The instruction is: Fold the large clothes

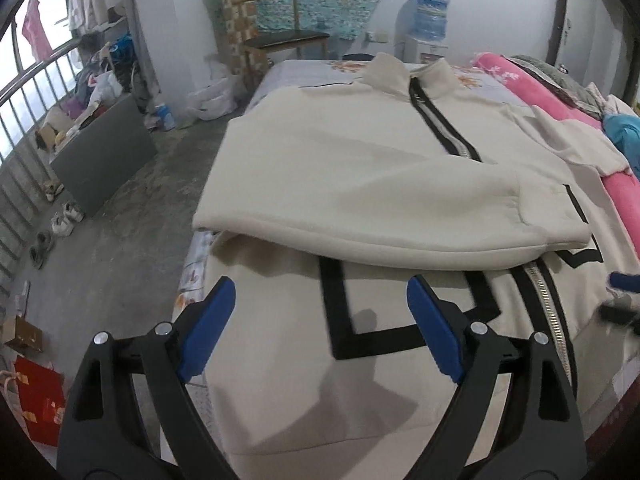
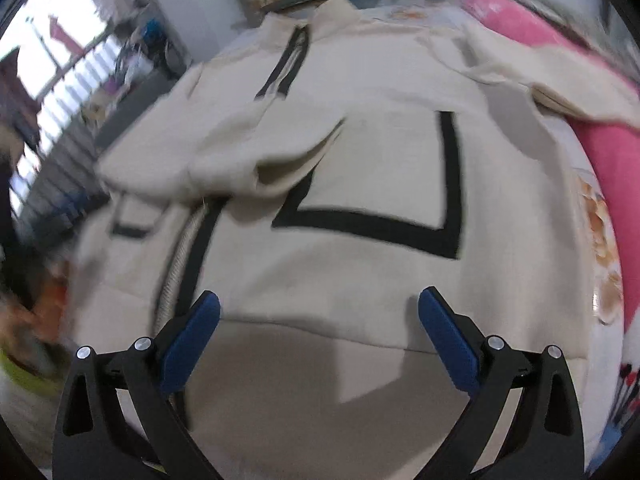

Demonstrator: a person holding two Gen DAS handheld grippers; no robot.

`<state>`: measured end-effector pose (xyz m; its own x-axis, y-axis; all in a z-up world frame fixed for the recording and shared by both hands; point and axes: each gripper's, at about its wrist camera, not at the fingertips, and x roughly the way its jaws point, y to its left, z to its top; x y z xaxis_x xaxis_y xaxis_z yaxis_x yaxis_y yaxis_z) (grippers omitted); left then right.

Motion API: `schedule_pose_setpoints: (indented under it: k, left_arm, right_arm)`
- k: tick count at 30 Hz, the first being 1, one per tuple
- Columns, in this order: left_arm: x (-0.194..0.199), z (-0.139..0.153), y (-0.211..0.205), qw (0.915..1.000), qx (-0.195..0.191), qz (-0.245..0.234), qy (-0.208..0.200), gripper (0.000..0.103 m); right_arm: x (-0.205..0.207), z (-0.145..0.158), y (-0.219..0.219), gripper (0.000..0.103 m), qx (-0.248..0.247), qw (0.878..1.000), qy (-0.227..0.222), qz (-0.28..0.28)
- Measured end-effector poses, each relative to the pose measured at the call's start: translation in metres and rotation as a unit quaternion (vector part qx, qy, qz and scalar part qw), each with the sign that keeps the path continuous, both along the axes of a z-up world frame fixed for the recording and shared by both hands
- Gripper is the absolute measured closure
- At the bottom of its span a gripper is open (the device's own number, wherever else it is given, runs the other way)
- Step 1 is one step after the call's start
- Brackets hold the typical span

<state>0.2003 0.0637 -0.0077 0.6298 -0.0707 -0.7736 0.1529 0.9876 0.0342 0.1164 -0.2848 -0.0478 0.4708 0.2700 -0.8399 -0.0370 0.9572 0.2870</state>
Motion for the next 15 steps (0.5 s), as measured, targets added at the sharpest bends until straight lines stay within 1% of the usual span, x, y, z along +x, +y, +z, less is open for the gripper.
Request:
schedule_pose_setpoints:
  k: [2, 4, 5, 7, 8, 9, 10, 11, 13, 15]
  left_arm:
    - [0.0, -0.003, 0.005, 0.9999, -0.013, 0.0, 0.005, 0.019]
    - [0.001, -0.006, 0.008, 0.9997, -0.02, -0.002, 0.01, 0.02]
    - [0.001, -0.007, 0.009, 0.9997, -0.021, -0.002, 0.009, 0.022]
    - [0.002, -0.011, 0.011, 0.9998, -0.019, 0.0, 0.008, 0.027]
    - [0.003, -0.013, 0.012, 0.9998, -0.02, 0.002, 0.008, 0.031]
    - [0.003, -0.015, 0.014, 0.9997, -0.024, 0.004, 0.009, 0.033]
    - [0.004, -0.016, 0.016, 0.9995, -0.028, 0.006, 0.01, 0.037]
    - [0.005, -0.019, 0.018, 0.9994, -0.032, 0.01, 0.011, 0.041]
    - [0.005, -0.022, 0.022, 0.999, -0.039, 0.015, 0.013, 0.044]
    - [0.007, -0.028, 0.028, 0.9981, -0.055, 0.022, 0.017, 0.048]
  right_arm:
    - [0.002, 0.021, -0.014, 0.006, 0.034, 0.999, -0.008, -0.005]
    - [0.008, 0.034, -0.02, 0.006, 0.066, 0.998, -0.008, -0.001]
    - [0.016, 0.038, -0.024, 0.006, 0.102, 0.995, -0.001, 0.007]
    - [0.03, 0.037, -0.026, 0.01, 0.141, 0.99, 0.02, 0.01]
    - [0.042, 0.033, -0.024, 0.014, 0.164, 0.986, 0.04, 0.01]
    - [0.05, 0.029, -0.023, 0.018, 0.177, 0.983, 0.05, 0.011]
    - [0.057, 0.025, -0.021, 0.02, 0.184, 0.981, 0.058, 0.012]
    - [0.068, 0.018, -0.018, 0.024, 0.183, 0.981, 0.068, 0.007]
    - [0.088, 0.003, -0.013, 0.028, 0.17, 0.981, 0.089, -0.005]
    - [0.1, -0.01, -0.007, 0.036, 0.156, 0.982, 0.104, -0.008]
